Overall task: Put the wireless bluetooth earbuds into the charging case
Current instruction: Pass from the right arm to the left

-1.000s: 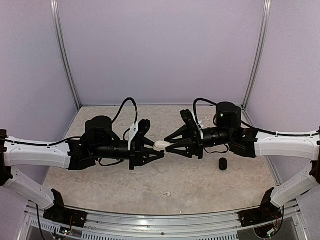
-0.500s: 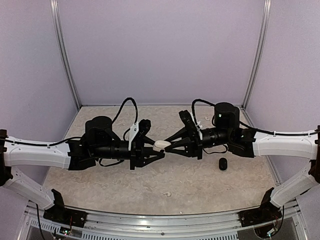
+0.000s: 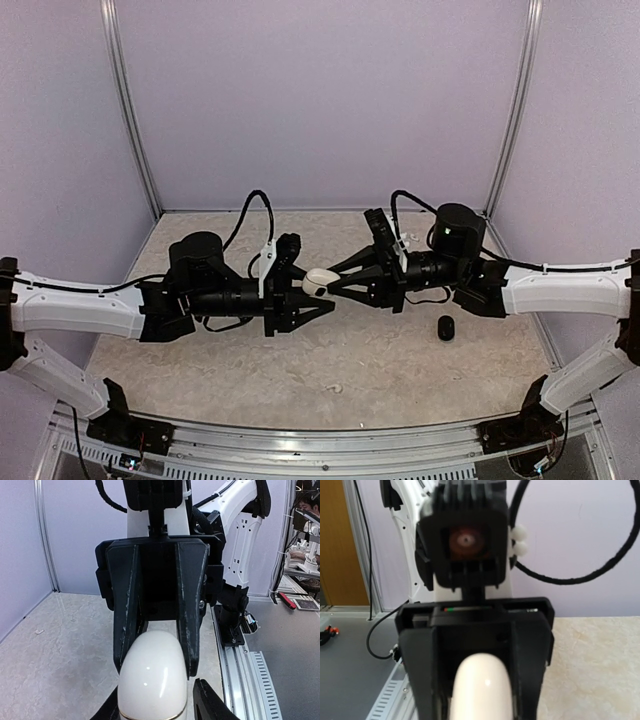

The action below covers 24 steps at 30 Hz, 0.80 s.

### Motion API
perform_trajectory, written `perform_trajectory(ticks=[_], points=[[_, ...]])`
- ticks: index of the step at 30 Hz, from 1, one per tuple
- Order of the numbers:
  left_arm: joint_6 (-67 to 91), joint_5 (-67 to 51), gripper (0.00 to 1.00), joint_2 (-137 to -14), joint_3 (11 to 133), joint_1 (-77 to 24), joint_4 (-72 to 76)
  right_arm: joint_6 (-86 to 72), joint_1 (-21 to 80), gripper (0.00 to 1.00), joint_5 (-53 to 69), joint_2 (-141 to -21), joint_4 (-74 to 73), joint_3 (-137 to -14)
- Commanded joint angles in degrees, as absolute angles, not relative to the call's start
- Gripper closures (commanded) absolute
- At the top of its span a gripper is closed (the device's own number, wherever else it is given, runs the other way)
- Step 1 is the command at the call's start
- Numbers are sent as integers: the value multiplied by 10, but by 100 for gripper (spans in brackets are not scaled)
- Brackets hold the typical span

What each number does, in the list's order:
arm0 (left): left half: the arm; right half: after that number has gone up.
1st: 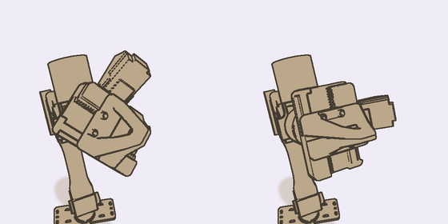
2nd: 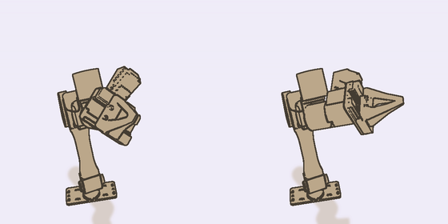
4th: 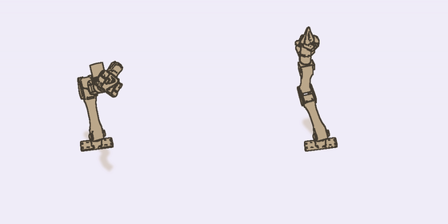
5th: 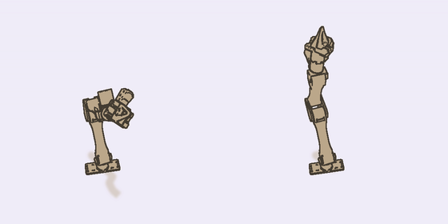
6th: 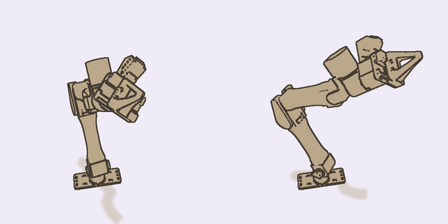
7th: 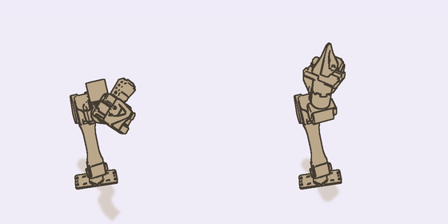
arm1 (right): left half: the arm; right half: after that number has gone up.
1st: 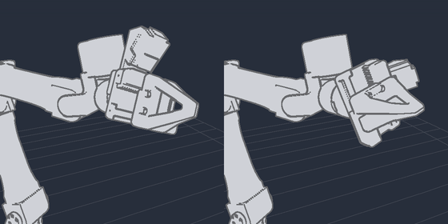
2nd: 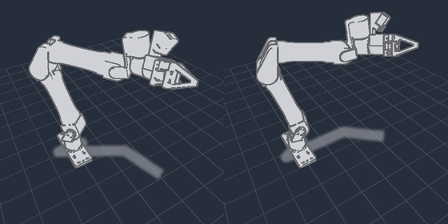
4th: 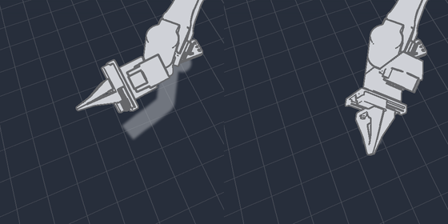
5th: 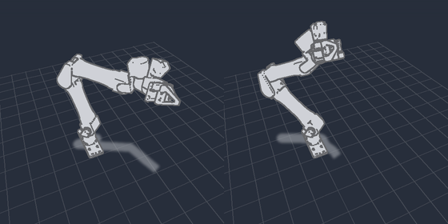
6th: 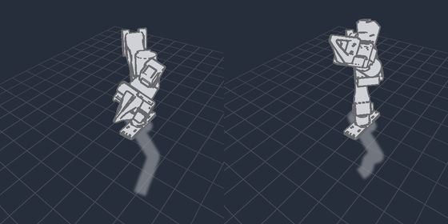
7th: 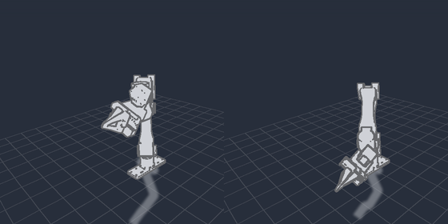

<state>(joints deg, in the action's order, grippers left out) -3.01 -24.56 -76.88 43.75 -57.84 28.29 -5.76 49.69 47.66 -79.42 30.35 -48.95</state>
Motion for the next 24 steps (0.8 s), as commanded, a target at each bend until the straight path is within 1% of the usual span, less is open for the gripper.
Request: perform_trajectory(ticks=[1, 8, 10, 14, 16, 24], points=[[-26, -241, 60, -777, 448, -582, 315, -70, 497, 89, 487, -799, 332, -483], [-25, -243, 66, -777, 446, -583, 312, -66, 498, 89, 483, -793, 324, -477], [-25, -242, 66, -775, 444, -582, 308, -61, 498, 89, 482, -791, 316, -477], [-26, -239, 63, -762, 436, -583, 299, -52, 498, 89, 478, -785, 301, -474], [-23, -239, 62, -753, 431, -582, 298, -48, 498, 89, 477, -781, 295, -474], [-20, -242, 68, -751, 428, -580, 293, -51, 498, 89, 480, -779, 306, -471]])
